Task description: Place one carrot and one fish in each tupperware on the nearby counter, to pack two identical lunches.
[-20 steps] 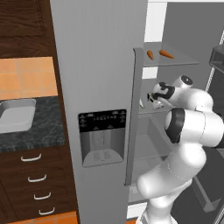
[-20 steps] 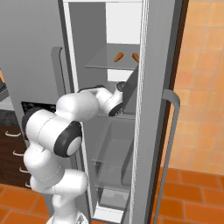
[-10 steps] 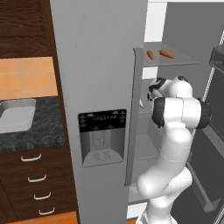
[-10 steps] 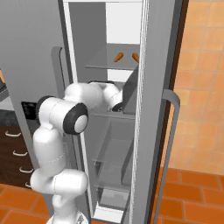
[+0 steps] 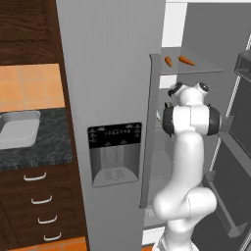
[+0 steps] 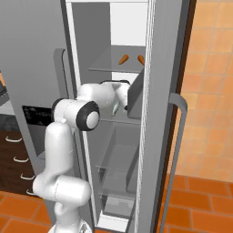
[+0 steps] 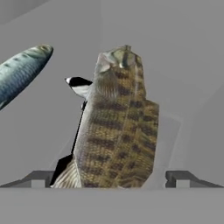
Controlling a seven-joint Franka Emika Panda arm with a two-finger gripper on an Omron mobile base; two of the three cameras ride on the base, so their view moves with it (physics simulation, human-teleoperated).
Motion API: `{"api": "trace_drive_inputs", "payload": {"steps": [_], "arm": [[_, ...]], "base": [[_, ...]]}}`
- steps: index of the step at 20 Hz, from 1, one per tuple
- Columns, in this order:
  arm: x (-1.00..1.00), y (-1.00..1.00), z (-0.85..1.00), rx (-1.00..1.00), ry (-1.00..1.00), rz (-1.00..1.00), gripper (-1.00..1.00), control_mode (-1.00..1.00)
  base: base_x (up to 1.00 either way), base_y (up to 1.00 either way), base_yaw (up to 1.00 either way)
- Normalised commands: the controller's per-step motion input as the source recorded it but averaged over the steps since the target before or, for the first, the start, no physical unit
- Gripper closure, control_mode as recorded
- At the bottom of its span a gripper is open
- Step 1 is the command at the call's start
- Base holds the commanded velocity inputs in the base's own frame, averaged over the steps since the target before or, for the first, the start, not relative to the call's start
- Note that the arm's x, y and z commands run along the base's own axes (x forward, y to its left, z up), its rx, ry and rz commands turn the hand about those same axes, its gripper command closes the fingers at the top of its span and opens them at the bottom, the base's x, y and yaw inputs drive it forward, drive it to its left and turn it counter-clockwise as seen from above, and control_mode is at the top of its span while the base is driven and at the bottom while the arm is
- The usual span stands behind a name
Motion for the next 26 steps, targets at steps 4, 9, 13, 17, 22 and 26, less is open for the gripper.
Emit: {"api": "trace_drive_inputs", "payload": {"steps": [4,9,13,17,22,26], "arm": [[-0.52,0.41,-0.56,-0.11,-0.04,0.06,1.0,-1.0],[-1.0,0.24,-0.32,-0.08,-0.01,0.06,1.0,-1.0],[-1.0,0.38,-0.16,-0.07,0.0,0.08,1.0,-1.0],[-1.0,0.22,-0.01,-0.01,0.0,0.07,1.0,-1.0],[-1.0,0.09,0.27,0.0,0.02,0.0,1.0,-1.0],[-1.0,0.24,0.69,-0.02,0.0,0.0,1.0,-1.0]], "base": [[0.0,0.0,0.0],[0.0,0.0,0.0],[0.0,0.0,0.0],[0.0,0.0,0.0],[0.0,0.0,0.0],[0.0,0.0,0.0]]}}
